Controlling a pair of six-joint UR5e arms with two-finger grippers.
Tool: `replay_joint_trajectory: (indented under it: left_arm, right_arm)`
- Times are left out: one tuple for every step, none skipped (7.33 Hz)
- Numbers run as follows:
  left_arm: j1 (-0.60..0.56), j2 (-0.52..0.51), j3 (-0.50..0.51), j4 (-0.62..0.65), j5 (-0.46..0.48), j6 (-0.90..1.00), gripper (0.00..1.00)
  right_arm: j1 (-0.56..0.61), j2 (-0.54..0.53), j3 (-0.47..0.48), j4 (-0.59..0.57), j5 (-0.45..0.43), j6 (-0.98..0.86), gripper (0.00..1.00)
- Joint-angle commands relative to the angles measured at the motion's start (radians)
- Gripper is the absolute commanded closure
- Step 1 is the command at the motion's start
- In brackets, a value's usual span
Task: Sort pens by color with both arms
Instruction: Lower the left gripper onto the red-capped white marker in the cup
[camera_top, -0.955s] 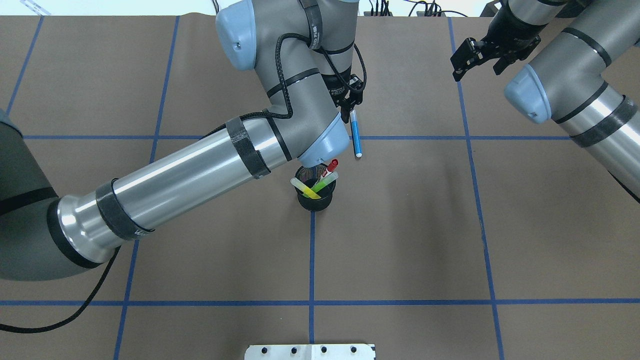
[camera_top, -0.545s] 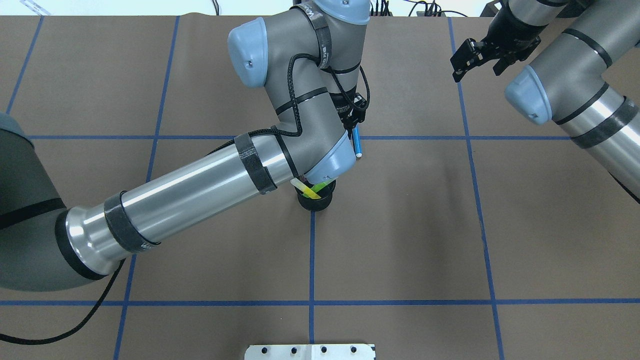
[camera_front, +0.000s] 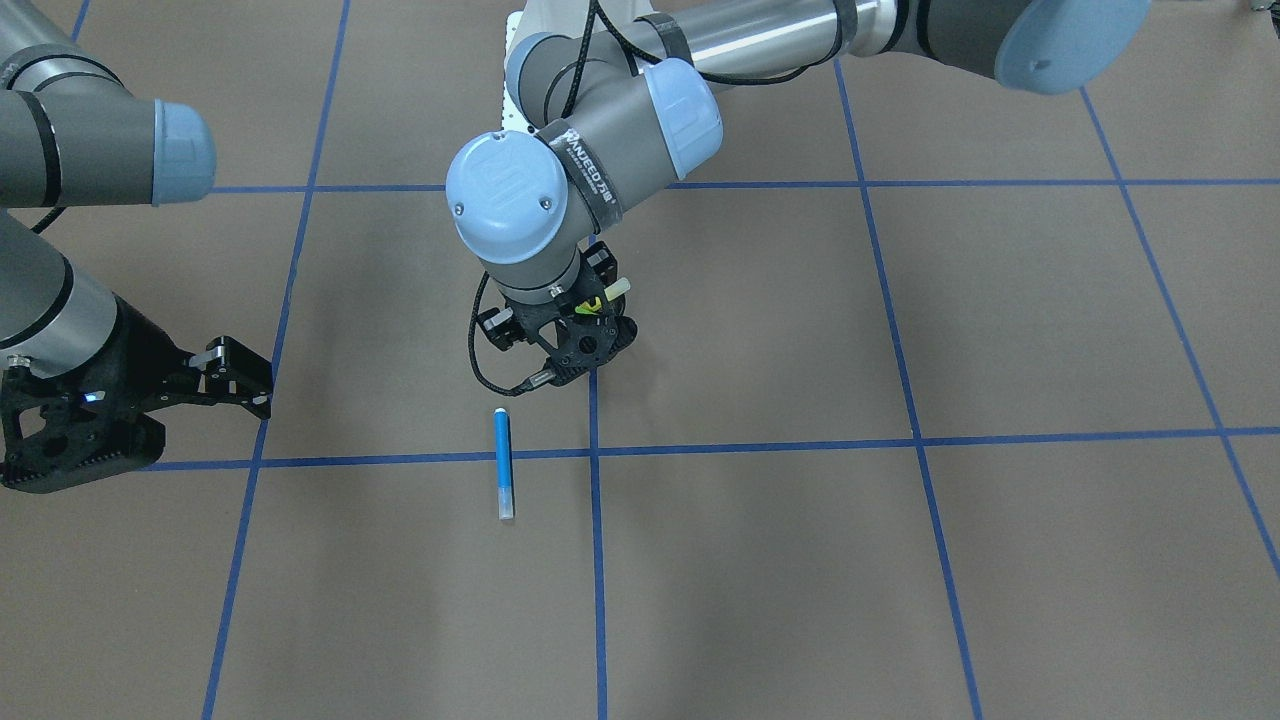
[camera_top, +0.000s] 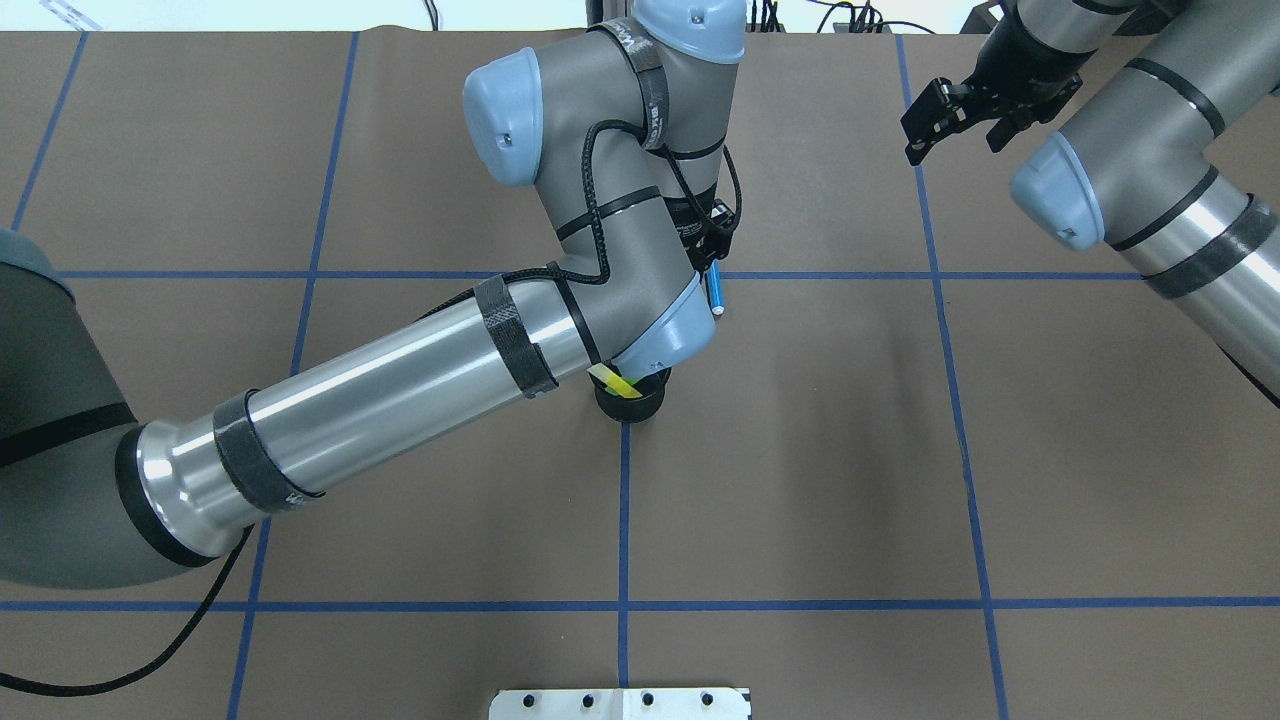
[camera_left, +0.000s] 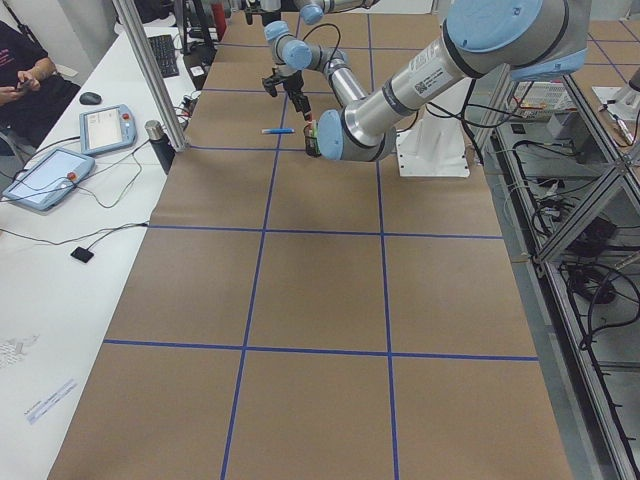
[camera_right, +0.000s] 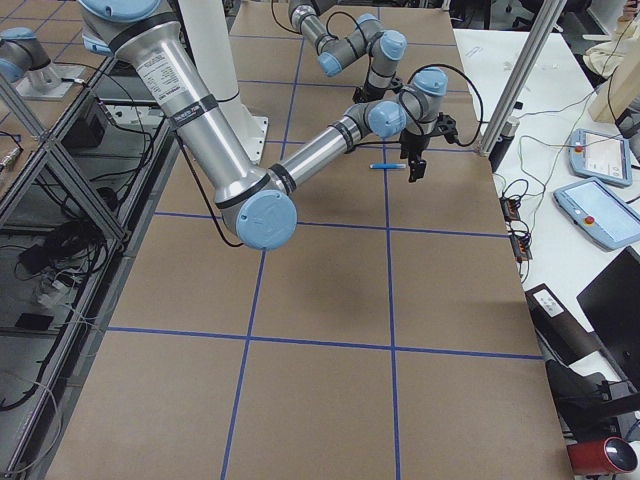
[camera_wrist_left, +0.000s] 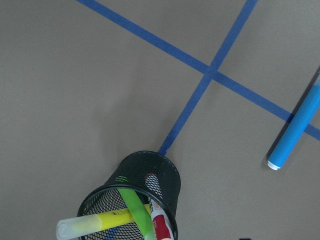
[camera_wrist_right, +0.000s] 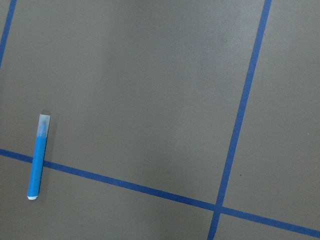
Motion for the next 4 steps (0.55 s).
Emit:
replay_joint_trajectory:
  left_arm:
    - [0.007, 0.000, -0.005, 0.014, -0.001, 0.000, 0.28]
    - [0.007, -0.002, -0.007, 0.024, -0.001, 0.000, 0.31]
    - [0.009, -0.002, -0.007, 0.026, -0.001, 0.000, 0.31]
    - [0.013, -0.002, -0.009, 0.026, -0.001, 0.002, 0.31]
  right_arm:
    - [-0.002, 0.000, -0.001, 0.000, 0.000, 0.000, 0.02]
    - [-0.002, 0.000, -0.001, 0.000, -0.002, 0.000, 0.02]
    - [-0.002, 0.000, -0.001, 0.000, 0.000, 0.000, 0.02]
    - [-0.002, 0.000, -0.001, 0.000, 0.000, 0.000, 0.02]
